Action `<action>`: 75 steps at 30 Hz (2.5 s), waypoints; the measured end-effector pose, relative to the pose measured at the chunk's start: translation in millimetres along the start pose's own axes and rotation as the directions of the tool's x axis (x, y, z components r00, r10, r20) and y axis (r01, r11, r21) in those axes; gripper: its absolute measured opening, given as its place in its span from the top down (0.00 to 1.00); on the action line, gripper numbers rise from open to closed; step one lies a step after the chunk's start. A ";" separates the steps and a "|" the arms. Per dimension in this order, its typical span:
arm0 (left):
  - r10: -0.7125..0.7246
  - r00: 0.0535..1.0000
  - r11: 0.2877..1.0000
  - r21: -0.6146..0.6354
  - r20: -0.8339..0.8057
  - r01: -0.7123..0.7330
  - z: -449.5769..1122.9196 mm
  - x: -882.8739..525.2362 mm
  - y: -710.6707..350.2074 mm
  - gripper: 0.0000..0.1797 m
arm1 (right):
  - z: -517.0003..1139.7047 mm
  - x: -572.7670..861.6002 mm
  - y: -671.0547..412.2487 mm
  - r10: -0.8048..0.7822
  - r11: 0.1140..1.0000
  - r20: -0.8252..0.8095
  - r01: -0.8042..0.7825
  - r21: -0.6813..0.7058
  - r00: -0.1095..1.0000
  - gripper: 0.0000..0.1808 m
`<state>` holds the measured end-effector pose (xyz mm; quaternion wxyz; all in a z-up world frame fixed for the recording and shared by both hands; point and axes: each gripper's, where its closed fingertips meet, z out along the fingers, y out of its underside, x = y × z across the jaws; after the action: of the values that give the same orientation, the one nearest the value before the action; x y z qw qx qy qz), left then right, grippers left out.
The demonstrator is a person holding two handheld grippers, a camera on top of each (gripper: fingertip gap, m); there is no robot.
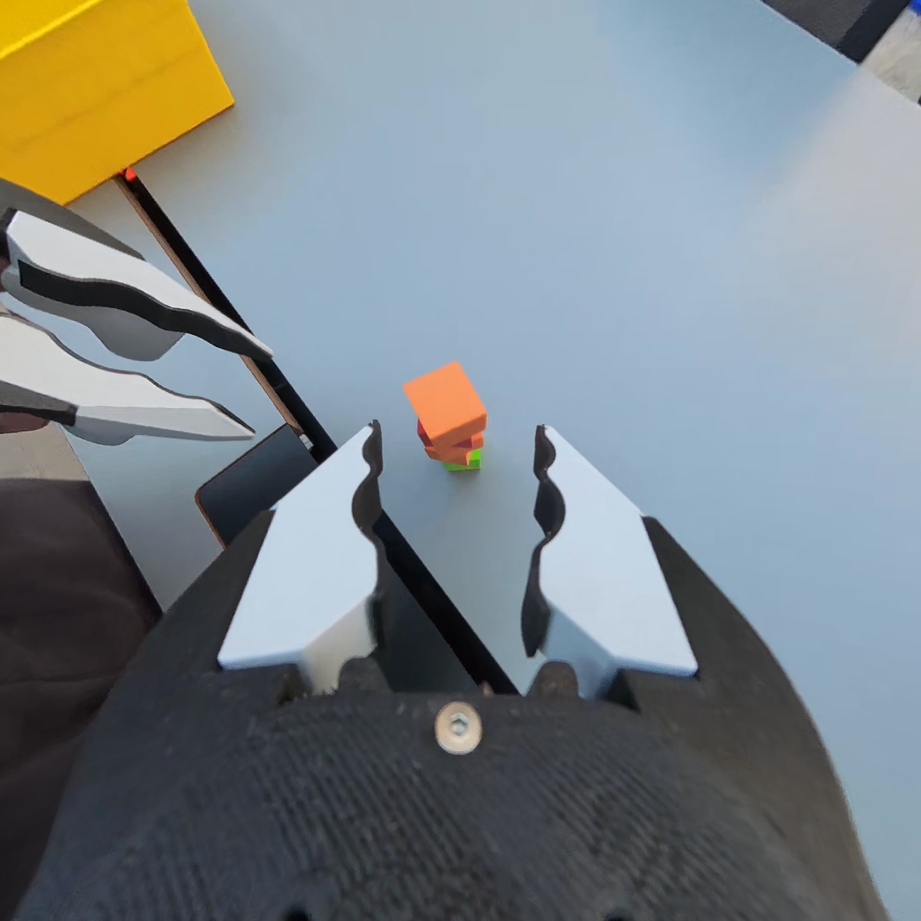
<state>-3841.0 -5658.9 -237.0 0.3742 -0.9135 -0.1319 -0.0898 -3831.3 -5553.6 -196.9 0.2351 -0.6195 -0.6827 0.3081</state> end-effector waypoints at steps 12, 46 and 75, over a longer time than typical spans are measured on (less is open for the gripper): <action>-0.006 0.999 1.000 -0.018 -0.044 0.006 -22.2 -18.1 19.1 0.76 | 56.2 -49.2 70.9 -0.020 0.980 0.010 0.021 -0.196 1.000 0.87; 0.129 0.939 0.988 -0.035 -0.319 -0.148 -64.7 -68.7 28.3 0.78 | 57.9 -41.7 84.8 0.309 0.920 -0.371 -0.374 -0.119 0.876 0.78; -0.170 0.984 0.985 -0.001 -0.054 0.170 -16.7 -25.3 0.4 0.78 | 144.9 -29.8 24.9 0.007 0.992 0.062 0.001 -0.127 0.998 0.70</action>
<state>-3866.0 -5675.4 -232.1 0.3701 -0.8956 -0.1995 -0.1456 -3912.0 -5600.8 -314.2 0.1735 -0.6243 -0.7071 0.2832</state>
